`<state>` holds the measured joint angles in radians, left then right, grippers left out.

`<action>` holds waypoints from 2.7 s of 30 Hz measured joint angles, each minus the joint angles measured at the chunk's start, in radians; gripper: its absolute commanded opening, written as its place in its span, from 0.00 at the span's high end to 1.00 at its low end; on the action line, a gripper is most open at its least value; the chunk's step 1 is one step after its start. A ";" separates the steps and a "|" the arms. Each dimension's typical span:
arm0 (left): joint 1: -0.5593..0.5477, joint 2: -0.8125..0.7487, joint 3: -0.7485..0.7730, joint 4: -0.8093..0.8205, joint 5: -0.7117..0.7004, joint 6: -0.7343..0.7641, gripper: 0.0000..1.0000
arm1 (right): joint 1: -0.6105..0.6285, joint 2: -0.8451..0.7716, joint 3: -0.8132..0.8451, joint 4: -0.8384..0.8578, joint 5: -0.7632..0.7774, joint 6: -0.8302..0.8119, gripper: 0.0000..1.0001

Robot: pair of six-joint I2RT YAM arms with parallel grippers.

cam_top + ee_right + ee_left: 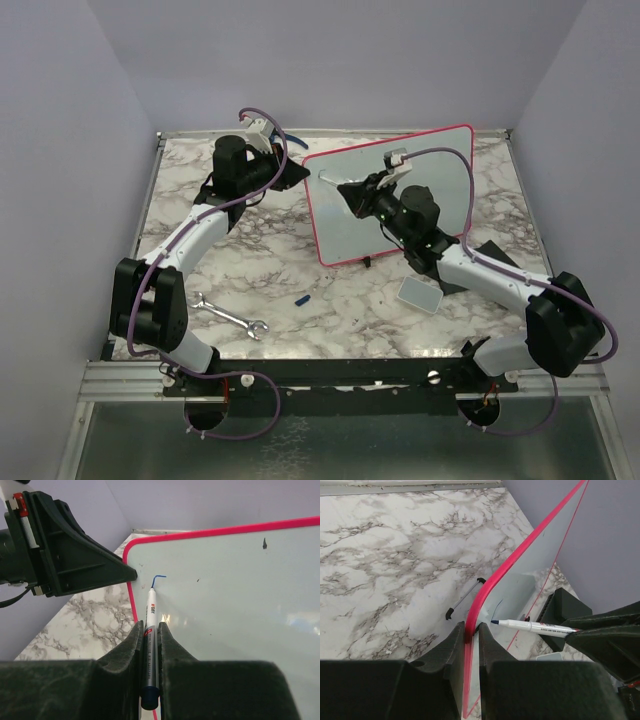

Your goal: Write a sentence on the whiteboard

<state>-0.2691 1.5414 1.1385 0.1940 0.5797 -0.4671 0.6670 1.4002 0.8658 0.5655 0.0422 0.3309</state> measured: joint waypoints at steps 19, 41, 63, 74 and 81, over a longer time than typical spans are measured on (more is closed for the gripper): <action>0.000 0.000 0.000 0.001 0.000 0.000 0.89 | 0.008 -0.053 -0.050 -0.023 0.094 -0.019 0.99; 0.000 0.000 0.000 0.000 0.000 0.001 0.90 | 0.027 -0.052 -0.066 -0.035 0.089 -0.019 0.99; 0.000 0.000 0.000 0.006 0.001 0.001 0.90 | 0.041 -0.093 -0.083 -0.043 0.064 -0.018 0.99; 0.000 -0.001 -0.002 0.007 0.003 0.004 0.90 | 0.041 -0.214 -0.103 -0.070 0.077 -0.027 1.00; 0.000 -0.001 -0.002 0.007 0.003 0.008 0.90 | 0.029 -0.214 -0.103 -0.095 0.075 -0.046 0.99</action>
<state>-0.2695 1.5406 1.1362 0.2012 0.5831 -0.4587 0.6960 1.1858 0.7624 0.4702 0.1173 0.2848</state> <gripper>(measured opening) 0.141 0.114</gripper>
